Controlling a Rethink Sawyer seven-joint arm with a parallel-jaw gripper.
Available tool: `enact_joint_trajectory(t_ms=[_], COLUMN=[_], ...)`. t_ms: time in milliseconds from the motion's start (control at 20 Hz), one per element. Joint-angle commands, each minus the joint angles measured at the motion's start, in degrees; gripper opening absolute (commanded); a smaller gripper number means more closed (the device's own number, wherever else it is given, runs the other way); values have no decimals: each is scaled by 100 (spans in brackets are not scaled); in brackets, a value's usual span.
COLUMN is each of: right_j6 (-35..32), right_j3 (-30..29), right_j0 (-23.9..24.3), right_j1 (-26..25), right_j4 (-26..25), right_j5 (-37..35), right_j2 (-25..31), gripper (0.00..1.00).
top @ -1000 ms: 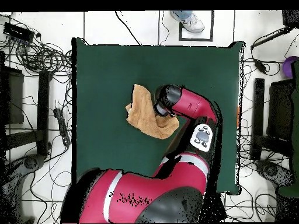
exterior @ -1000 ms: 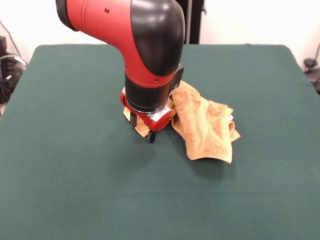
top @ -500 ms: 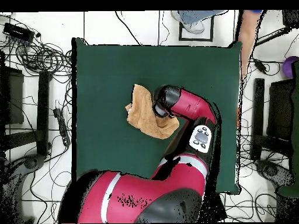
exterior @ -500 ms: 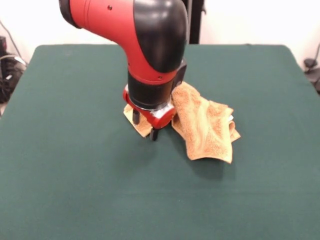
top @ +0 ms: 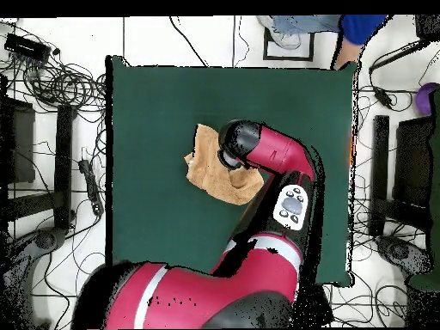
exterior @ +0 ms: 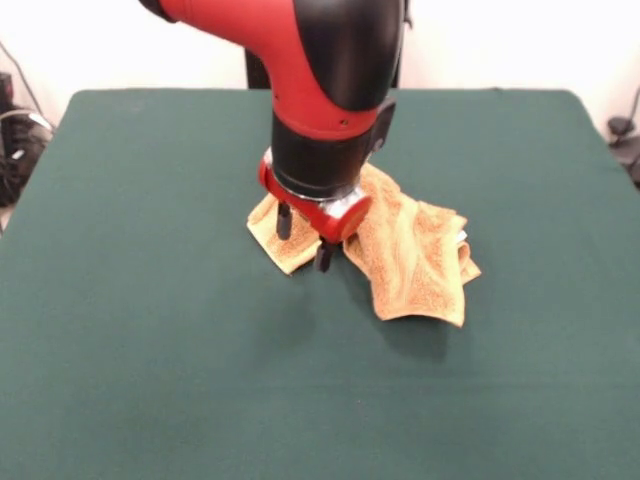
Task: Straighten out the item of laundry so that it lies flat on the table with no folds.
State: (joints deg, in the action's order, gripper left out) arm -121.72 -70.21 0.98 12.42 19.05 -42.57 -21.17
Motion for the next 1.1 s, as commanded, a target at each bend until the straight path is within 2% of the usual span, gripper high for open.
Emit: enact_joint_trajectory(t_ms=[50, 200, 500, 750, 1100], right_j6=[-1127, -1209, -937, -965, -998], right_j3=[-869, -1088, -1317, -1472, -1269], right_j0=[-219, -161, -17, 21, 25], right_j1=[78, -7, -92, -119, -420], right_j4=[257, 395, 414, 444, 368], right_j5=[-308, -284, 307, 731, 1421], right_j2=[740, 886, 1096, 1210, 1308], gripper=[100, 100, 100, 100, 100])
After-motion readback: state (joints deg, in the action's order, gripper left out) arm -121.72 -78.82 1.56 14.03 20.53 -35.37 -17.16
